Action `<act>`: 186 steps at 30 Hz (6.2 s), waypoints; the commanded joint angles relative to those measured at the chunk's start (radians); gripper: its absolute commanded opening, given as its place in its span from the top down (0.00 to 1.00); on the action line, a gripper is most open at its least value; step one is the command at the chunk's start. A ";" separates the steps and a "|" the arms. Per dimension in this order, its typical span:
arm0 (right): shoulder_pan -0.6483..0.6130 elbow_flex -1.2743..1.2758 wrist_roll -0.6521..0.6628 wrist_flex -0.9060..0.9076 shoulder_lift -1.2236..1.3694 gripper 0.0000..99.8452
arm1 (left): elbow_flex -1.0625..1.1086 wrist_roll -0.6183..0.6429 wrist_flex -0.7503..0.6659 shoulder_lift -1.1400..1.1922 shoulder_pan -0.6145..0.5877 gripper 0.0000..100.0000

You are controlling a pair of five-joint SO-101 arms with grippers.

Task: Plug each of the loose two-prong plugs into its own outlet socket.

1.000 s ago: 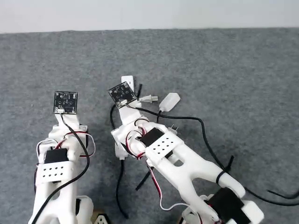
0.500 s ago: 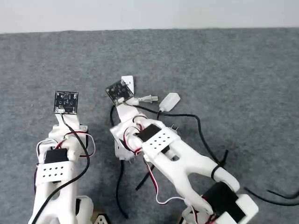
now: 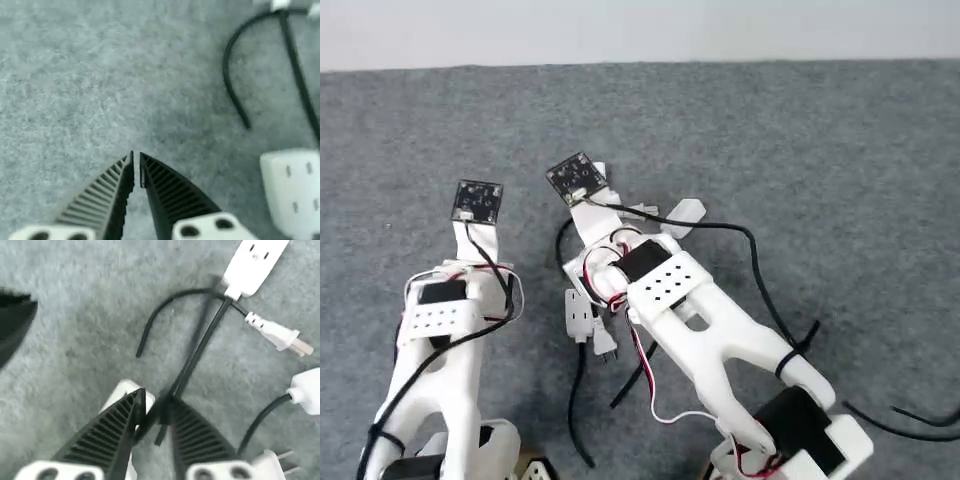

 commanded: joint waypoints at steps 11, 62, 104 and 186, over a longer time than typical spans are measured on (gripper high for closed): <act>0.008 -0.129 0.014 0.179 -0.031 0.91 | 0.259 -0.109 -0.069 -0.434 0.091 0.99; -0.128 0.029 -0.153 0.105 0.177 0.86 | 0.294 -0.112 -0.020 -0.539 0.083 0.98; -0.045 -0.166 -0.138 0.170 0.346 0.90 | 0.294 -0.115 -0.020 -0.540 0.081 0.98; -0.067 0.230 0.118 -0.225 -0.255 0.99 | -0.074 -0.239 0.114 0.029 -0.037 0.99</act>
